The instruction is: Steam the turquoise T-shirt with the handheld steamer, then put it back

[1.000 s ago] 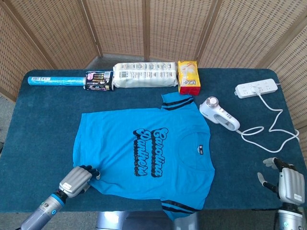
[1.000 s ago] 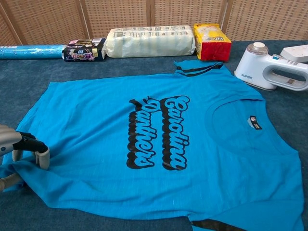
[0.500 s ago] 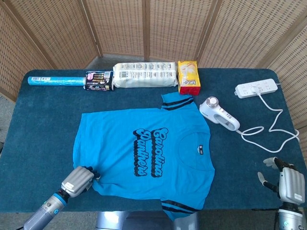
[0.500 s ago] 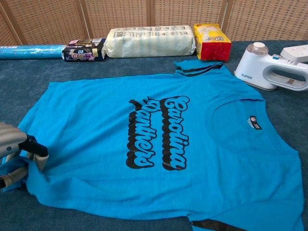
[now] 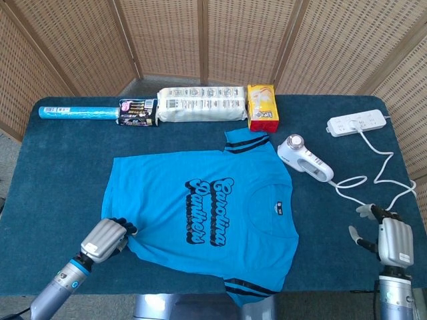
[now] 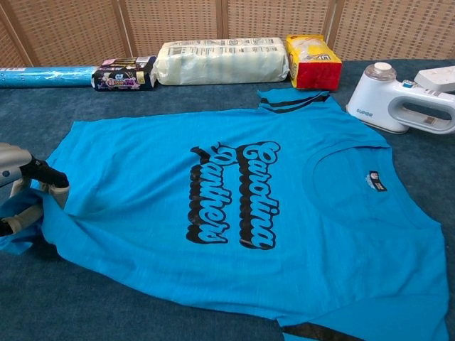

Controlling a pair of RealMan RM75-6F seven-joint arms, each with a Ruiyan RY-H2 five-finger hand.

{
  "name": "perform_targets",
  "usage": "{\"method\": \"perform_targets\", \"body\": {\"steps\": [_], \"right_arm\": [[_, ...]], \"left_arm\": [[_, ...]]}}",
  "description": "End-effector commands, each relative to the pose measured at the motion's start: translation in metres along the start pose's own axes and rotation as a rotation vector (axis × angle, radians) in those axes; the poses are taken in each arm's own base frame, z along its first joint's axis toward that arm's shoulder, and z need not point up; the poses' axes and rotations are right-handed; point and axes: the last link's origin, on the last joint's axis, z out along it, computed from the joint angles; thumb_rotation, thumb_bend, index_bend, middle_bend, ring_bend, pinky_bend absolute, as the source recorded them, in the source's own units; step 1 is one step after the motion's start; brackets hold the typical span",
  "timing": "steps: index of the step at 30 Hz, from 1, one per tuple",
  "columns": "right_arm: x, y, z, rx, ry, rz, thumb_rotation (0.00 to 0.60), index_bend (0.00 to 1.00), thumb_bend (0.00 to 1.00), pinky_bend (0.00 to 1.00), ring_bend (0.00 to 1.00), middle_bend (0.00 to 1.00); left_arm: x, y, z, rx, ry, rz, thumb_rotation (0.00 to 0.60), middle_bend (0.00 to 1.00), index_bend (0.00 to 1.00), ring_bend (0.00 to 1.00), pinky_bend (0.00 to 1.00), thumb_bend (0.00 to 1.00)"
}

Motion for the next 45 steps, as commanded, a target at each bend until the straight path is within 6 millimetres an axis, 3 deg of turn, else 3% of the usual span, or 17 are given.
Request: {"method": "perform_targets", "body": {"steps": [1, 9, 18, 45], "right_arm": [[0.001, -0.013, 0.019, 0.024, -0.007, 0.033, 0.600, 0.39, 0.29, 0.36, 0.43, 0.46], [0.002, -0.042, 0.062, 0.087, -0.012, 0.056, 0.600, 0.33, 0.28, 0.35, 0.38, 0.40], [-0.013, -0.064, 0.109, 0.087, -0.051, 0.030, 0.600, 0.29, 0.22, 0.34, 0.35, 0.36], [-0.076, -0.085, 0.164, -0.021, -0.098, -0.182, 0.600, 0.22, 0.23, 0.33, 0.33, 0.34]], "left_arm": [[0.001, 0.001, 0.006, 0.001, 0.008, -0.010, 0.600, 0.55, 0.56, 0.45, 0.56, 0.55], [0.001, 0.005, 0.013, -0.010, 0.009, -0.013, 0.600, 0.55, 0.56, 0.45, 0.56, 0.55], [-0.001, 0.008, 0.014, -0.006, -0.010, -0.017, 0.600, 0.55, 0.56, 0.45, 0.56, 0.55], [-0.009, 0.013, 0.014, -0.009, -0.052, -0.031, 0.600, 0.55, 0.56, 0.45, 0.56, 0.54]]}}
